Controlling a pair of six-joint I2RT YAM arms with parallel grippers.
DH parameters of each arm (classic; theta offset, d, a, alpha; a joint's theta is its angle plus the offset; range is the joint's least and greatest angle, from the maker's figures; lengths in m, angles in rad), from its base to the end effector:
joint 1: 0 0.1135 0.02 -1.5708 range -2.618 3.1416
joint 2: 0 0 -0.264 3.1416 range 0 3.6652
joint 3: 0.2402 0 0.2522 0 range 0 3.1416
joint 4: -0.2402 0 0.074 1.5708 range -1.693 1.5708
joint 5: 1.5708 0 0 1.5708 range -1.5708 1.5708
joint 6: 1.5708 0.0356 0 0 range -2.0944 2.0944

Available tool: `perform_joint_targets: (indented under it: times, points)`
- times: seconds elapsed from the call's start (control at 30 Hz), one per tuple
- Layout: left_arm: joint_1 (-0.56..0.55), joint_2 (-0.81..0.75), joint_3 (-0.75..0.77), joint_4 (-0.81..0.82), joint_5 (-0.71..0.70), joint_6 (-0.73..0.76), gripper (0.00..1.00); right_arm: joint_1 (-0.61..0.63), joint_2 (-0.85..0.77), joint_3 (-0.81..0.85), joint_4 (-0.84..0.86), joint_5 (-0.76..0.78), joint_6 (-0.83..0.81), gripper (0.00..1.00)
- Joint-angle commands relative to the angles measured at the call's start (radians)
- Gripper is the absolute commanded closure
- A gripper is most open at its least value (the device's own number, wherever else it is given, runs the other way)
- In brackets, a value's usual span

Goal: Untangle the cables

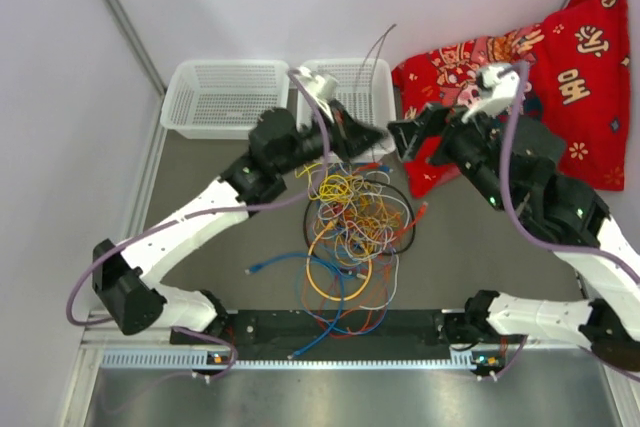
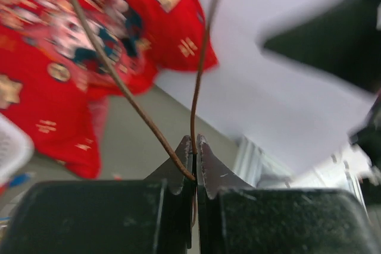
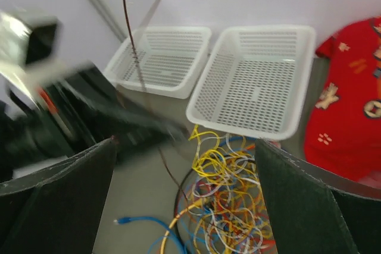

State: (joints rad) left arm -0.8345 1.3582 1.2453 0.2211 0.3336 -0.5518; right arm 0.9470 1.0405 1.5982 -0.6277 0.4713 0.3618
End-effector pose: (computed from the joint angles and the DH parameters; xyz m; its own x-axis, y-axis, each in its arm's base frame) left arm 0.2072 -0.2460 0.4152 -0.4199 -0.2743 -0.8651 0.8204 0.2930 -0.4910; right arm 0.1113 0.1269 0.5144 -0.2005 0.2613 -0.9442 -0.4145 0.8507 0.3234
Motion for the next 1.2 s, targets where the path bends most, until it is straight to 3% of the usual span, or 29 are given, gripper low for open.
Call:
perform_joint_targets:
  times: [0.0,0.13,0.33,0.57,0.83,1.17]
  points:
    - [0.171,0.007,0.147,-0.115,-0.083,-0.104,1.0,0.001,-0.161,-0.136,0.081,0.171,0.057,0.01]
    - [0.337,0.068,0.259,-0.138,-0.105,-0.189,1.0,0.001,-0.287,-0.285,0.125,0.202,0.066,0.01]
    - [0.454,0.218,0.557,-0.272,-0.154,-0.171,1.0,-0.001,-0.318,-0.346,0.056,0.202,0.085,0.01]
    - [0.58,0.331,0.778,-0.266,-0.312,-0.131,1.0,0.001,-0.316,-0.441,0.086,0.138,0.129,0.01]
    - [0.69,0.415,0.792,-0.122,-0.547,-0.011,1.0,-0.001,-0.284,-0.511,0.102,0.063,0.155,0.01]
    - [0.755,0.578,0.948,-0.02,-0.582,0.072,1.0,-0.011,-0.191,-0.55,0.137,0.013,0.15,0.01]
